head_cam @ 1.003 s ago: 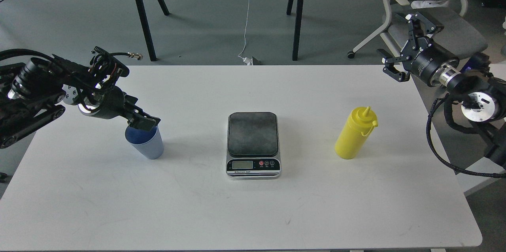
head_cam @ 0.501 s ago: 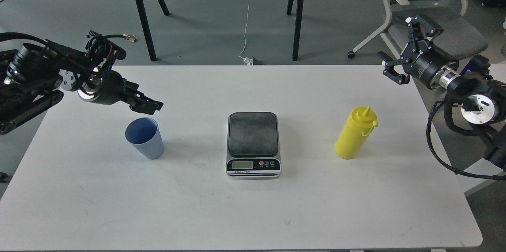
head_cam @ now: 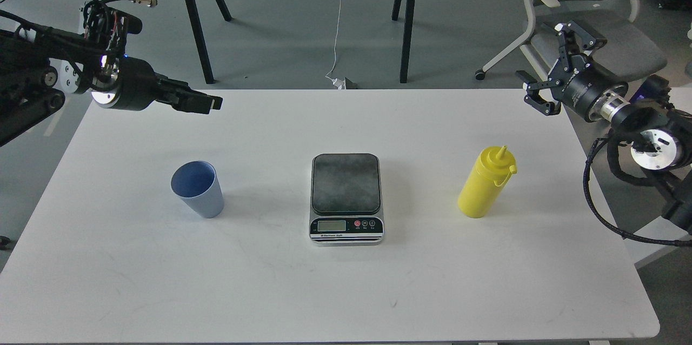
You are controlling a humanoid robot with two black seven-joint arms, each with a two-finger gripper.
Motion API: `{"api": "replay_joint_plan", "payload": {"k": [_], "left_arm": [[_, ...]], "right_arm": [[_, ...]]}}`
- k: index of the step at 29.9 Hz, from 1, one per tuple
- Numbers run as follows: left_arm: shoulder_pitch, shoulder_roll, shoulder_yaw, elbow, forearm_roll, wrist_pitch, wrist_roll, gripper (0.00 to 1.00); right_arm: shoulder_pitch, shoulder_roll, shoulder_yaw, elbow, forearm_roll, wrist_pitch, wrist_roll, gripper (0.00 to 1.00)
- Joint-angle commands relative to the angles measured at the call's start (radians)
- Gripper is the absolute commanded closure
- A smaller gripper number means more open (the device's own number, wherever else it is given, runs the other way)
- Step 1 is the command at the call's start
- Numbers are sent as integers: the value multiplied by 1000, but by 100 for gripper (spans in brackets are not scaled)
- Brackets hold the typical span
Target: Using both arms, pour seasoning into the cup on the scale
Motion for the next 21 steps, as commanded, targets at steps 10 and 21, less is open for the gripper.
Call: {"api": "replay_joint_plan", "payload": {"k": [10, 21], "left_arm": [[5, -2, 11, 0, 9, 72, 0, 1], [19, 0, 70, 2, 18, 79, 0, 0]], "right_arm": [[-6, 0, 0, 1, 0, 0, 0, 1], [-11, 0, -1, 1, 0, 0, 0, 1]]}}
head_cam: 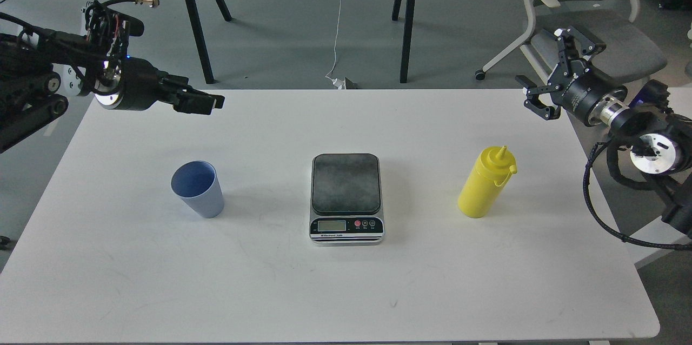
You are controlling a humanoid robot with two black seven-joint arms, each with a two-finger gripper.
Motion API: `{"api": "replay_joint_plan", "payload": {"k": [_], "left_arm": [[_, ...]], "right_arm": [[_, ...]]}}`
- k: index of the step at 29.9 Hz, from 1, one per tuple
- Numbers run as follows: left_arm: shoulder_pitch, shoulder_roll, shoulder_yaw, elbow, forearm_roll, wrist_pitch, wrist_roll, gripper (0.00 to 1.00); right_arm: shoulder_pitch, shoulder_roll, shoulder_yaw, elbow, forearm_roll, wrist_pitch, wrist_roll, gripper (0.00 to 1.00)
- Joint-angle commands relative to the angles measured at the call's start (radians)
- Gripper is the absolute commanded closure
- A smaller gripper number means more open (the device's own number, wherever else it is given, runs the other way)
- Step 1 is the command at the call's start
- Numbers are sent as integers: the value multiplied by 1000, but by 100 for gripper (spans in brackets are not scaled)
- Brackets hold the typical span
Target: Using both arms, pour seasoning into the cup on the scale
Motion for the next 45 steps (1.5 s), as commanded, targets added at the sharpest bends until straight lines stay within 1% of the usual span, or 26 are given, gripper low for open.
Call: {"api": "replay_joint_plan", "payload": {"k": [1, 7, 12, 16, 22, 26, 35, 45], "left_arm": [[2, -1, 40, 0, 14, 0, 0, 0], [11, 2, 49, 0, 136, 2, 0, 1], [31, 0, 54, 0, 149, 3, 0, 1], [34, 0, 100, 0, 151, 5, 0, 1], [34, -1, 189, 0, 153, 54, 0, 1], [34, -3, 222, 3, 165, 82, 0, 1], [72, -58, 229, 86, 186, 109, 0, 1], [89, -72, 236, 89, 222, 111, 0, 1]], "right_arm": [[-1, -1, -2, 1, 0, 0, 0, 1], [-1, -1, 0, 1, 0, 0, 0, 1], [-1, 1, -2, 3, 0, 0, 0, 1], [-6, 1, 0, 1, 0, 0, 0, 1], [-8, 1, 0, 3, 0, 0, 0, 1], [-8, 1, 0, 5, 2, 0, 0, 1], [-8, 12, 0, 5, 0, 0, 0, 1], [-14, 12, 0, 3, 0, 0, 0, 1]]}}
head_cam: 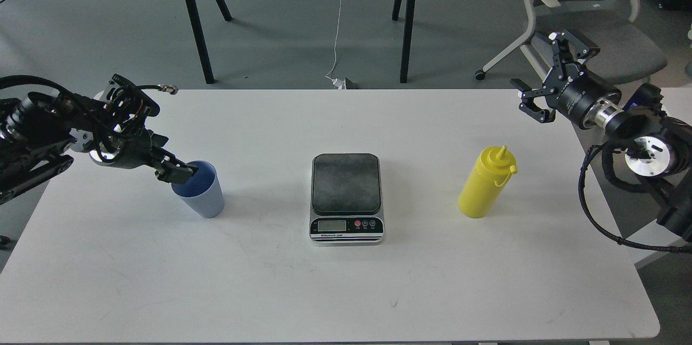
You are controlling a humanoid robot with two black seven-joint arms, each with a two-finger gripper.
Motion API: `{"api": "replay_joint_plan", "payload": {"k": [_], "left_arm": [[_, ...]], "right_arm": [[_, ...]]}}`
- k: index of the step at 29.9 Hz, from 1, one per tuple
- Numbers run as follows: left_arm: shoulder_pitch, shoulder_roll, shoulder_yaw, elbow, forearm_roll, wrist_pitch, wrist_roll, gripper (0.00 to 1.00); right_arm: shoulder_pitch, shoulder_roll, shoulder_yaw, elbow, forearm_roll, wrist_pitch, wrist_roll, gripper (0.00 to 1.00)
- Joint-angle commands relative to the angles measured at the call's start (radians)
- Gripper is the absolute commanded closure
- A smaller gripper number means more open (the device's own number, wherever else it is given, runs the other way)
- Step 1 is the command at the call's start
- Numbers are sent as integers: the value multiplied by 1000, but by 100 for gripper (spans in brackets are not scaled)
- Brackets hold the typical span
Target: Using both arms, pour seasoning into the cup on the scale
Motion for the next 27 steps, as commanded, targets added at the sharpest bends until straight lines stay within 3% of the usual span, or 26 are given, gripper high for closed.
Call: {"api": "replay_joint_plan", "payload": {"k": [1, 14, 27], "left_arm": [[2, -3, 15, -1, 13, 0, 0, 1], [-10, -4, 38, -15, 15, -2, 0, 2], [-16, -6, 36, -19, 19, -2, 0, 25]], "right_arm": [[-5, 0, 0, 0, 1, 0, 0, 1], [-12, -2, 1, -2, 0, 0, 0, 1], [-18, -2, 3, -3, 1, 0, 0, 1]]}}
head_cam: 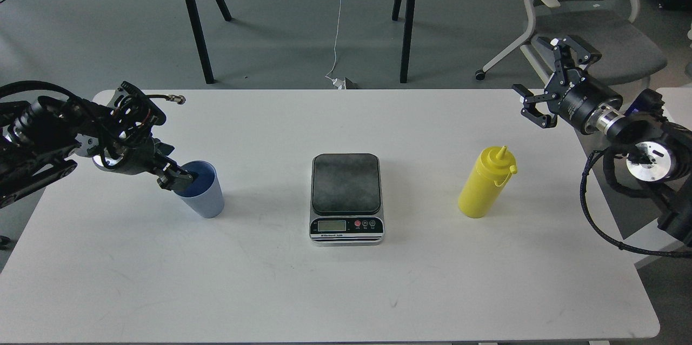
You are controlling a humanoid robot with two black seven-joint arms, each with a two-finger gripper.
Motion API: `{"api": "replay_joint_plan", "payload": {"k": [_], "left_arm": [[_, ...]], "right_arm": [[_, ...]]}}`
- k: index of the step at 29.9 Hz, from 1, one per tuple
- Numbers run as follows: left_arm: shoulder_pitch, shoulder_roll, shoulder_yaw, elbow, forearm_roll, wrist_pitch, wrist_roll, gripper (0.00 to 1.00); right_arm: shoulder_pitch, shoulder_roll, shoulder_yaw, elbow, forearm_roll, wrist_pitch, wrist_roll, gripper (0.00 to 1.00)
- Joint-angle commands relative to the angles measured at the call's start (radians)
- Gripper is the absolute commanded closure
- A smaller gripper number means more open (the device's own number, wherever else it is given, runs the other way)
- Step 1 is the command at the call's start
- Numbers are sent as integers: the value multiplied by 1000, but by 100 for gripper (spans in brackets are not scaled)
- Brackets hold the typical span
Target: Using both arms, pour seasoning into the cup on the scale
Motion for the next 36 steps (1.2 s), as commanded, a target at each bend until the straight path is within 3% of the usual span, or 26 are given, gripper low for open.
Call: {"api": "replay_joint_plan", "payload": {"k": [1, 16, 36], "left_arm": [[-2, -2, -1, -1, 0, 0, 0, 26], [-2, 2, -1, -40, 1, -3, 0, 28], [-19, 14, -1, -89, 0, -5, 0, 50]], "right_arm": [[-2, -1, 0, 0, -1, 0, 0, 1], [-9, 1, 5, -2, 0, 0, 0, 1], [-12, 1, 6, -2, -1, 0, 0, 1]]}}
